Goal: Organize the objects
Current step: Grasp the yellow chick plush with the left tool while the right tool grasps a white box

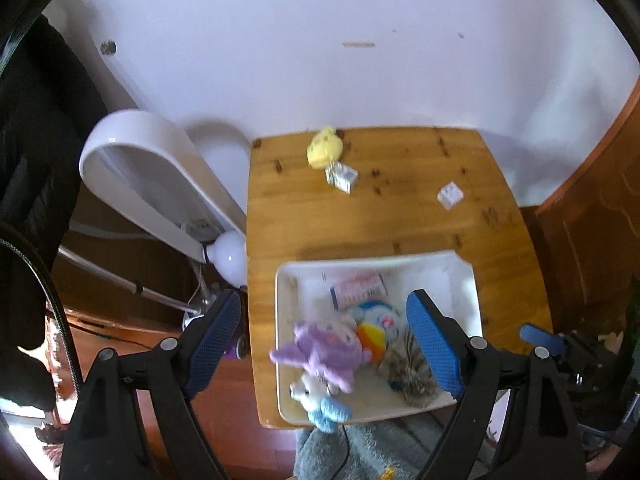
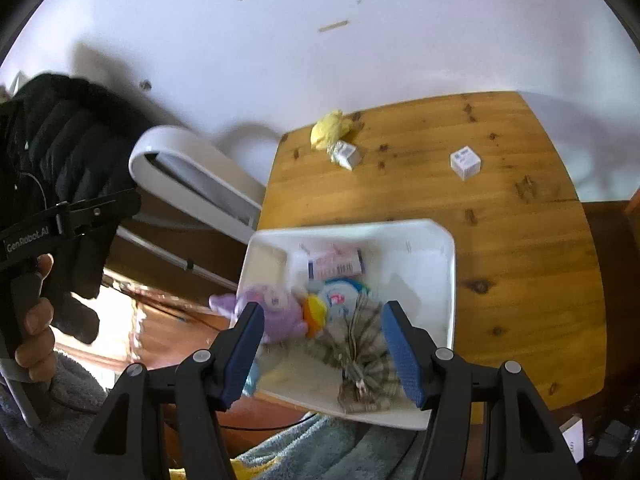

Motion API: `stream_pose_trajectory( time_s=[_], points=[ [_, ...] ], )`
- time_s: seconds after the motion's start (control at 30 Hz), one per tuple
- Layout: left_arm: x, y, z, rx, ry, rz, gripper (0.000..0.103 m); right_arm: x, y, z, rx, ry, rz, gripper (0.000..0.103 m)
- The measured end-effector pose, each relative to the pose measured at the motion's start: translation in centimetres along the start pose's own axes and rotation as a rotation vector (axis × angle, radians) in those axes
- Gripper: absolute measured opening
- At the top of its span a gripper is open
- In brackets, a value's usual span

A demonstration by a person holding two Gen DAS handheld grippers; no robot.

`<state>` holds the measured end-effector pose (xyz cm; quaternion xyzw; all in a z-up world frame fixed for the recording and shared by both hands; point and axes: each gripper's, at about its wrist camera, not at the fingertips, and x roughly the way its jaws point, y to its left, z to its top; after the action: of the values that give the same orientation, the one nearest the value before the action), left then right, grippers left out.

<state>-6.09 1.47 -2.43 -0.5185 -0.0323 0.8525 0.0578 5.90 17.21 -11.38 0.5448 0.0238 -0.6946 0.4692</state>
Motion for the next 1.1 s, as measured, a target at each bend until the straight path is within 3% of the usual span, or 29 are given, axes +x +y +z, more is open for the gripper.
stream_pose_trajectory(
  time_s=[0.3, 0.53, 0.73, 0.9, 1.1],
  points=[
    [0.8, 0.3, 6.5, 0.018, -0.048, 0.019, 0.087, -0.4, -3.3, 6.5, 0.103, -0.066, -0.056, 0.062],
    [5.0, 0.2, 11.3, 0.056, -0.011, 0.033, 0.087, 0.2, -6.4, 10.9, 0.170, -0.115, -0.135, 0.068],
    [11.7, 0.0, 16.8, 0.064, 0.031, 0.042, 0.087, 3.3, -10.0, 14.6, 0.243, -0.101, -0.210, 0.068],
    [19.0, -0.2, 20.7, 0.050, 0.016, 0.070, 0.087, 7.2, -13.6, 17.1, 0.322, -0.078, -0.259, 0.068],
    [28.2, 0.4, 22.9, 0.017, 0.112, 0.035, 0.087, 12.5, -17.3, 18.9, 0.408, -0.048, -0.299, 0.068]
  ],
)
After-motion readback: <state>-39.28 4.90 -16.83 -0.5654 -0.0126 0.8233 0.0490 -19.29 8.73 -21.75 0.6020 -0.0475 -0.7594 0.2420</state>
